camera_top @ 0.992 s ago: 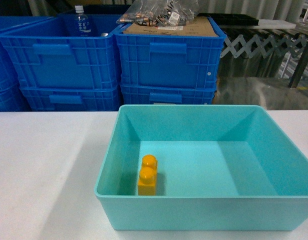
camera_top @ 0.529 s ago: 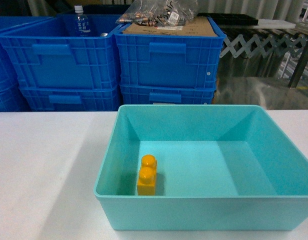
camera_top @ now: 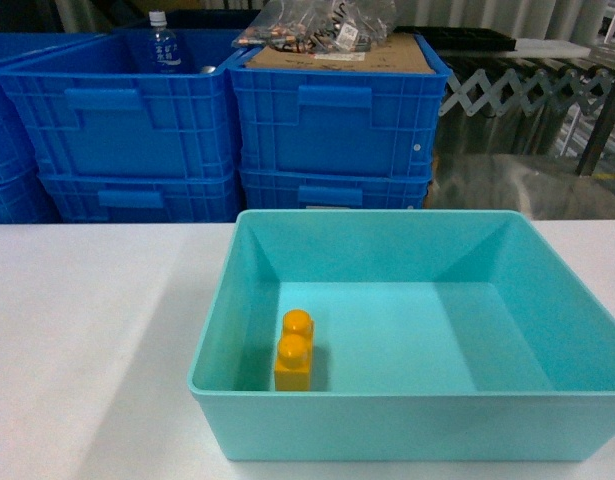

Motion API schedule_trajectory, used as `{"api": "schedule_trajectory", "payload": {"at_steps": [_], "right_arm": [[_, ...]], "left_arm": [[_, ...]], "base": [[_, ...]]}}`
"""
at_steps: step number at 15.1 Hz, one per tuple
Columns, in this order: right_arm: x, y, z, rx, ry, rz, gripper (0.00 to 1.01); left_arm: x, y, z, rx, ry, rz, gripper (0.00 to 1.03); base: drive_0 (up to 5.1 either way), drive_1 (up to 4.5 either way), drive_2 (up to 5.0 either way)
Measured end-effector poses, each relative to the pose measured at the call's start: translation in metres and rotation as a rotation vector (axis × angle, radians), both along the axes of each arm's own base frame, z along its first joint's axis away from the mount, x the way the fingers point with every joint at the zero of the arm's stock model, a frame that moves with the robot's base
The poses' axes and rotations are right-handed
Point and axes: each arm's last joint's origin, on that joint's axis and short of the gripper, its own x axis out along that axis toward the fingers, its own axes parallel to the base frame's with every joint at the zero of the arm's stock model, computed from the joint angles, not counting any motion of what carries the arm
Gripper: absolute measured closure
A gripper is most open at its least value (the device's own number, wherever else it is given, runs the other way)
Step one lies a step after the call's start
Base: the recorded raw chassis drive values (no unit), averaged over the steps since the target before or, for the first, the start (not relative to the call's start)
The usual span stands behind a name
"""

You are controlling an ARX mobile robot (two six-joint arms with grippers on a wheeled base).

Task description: Pick red block from blue box to shelf

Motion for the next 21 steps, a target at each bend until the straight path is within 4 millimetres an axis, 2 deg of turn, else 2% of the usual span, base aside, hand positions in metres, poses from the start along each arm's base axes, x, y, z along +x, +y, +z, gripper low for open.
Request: {"api": "schedule_trajectory", "payload": {"at_steps": [1, 2, 21], "right_arm": [[-0.0068, 0.0000, -0.0046, 0.000, 0.031, 0.002, 0.75], [-0.0088, 0.0001, 0.0013, 0.000, -0.028, 0.002, 0.75], [-0.0085, 0.0000, -0.0017, 0.000, -0.005, 0.002, 0.75]], "left_arm": [[0.0000, 0.0000, 0.0000, 0.000, 0.000, 0.002, 0.05], [0.0000, 0.0000, 0.0000, 0.000, 0.000, 0.000, 0.05], [0.0000, 0.0000, 0.0000, 0.000, 0.000, 0.000, 0.05]], "base": [[0.0, 0.00, 0.0], [0.0, 0.00, 0.0], [0.0, 0.00, 0.0]]}}
